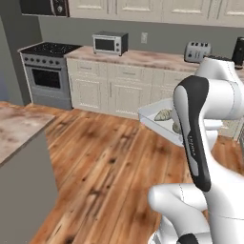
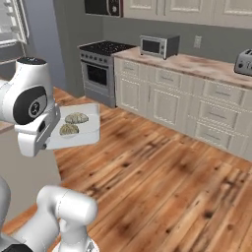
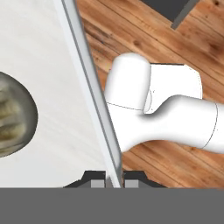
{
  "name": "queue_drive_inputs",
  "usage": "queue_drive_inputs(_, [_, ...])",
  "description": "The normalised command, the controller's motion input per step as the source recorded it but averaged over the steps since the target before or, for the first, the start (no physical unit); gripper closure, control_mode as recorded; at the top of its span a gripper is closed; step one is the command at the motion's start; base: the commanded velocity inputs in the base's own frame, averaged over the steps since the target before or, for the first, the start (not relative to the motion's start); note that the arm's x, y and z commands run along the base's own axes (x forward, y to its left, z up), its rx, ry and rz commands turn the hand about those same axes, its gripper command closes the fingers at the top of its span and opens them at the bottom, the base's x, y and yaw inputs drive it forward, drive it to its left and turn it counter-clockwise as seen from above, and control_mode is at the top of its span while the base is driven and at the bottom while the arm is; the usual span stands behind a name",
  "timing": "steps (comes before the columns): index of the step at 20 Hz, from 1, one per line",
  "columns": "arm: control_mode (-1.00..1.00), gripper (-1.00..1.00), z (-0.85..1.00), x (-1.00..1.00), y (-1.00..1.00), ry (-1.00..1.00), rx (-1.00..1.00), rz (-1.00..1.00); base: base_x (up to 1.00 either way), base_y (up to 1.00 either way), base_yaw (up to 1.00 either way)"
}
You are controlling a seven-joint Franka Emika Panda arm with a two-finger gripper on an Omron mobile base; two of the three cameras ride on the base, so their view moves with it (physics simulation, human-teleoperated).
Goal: Place two dumplings into each of the tupperware containers and then place the containers in the fridge.
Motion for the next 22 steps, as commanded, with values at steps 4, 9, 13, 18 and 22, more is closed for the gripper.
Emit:
queue_drive_inputs(4, [1.0, 1.0, 0.0, 0.0, 0.0, 0.0, 0.0, 0.0, 1.0, -0.54, 0.1])
queue_drive_inputs(9, [1.0, 1.0, 0.0, 0.0, 0.0, 0.0, 0.0, 0.0, 1.0, -0.52, 0.11])
queue_drive_inputs(13, [1.0, 1.0, 0.0, 0.0, 0.0, 0.0, 0.0, 0.0, 1.0, -0.36, 0.27])
queue_drive_inputs(18, [1.0, 1.0, 0.0, 0.0, 0.0, 0.0, 0.0, 0.0, 1.0, -0.12, 0.52])
queue_drive_inputs(22, [1.0, 1.0, 0.0, 0.0, 0.0, 0.0, 0.0, 0.0, 1.0, -0.1, 0.55])
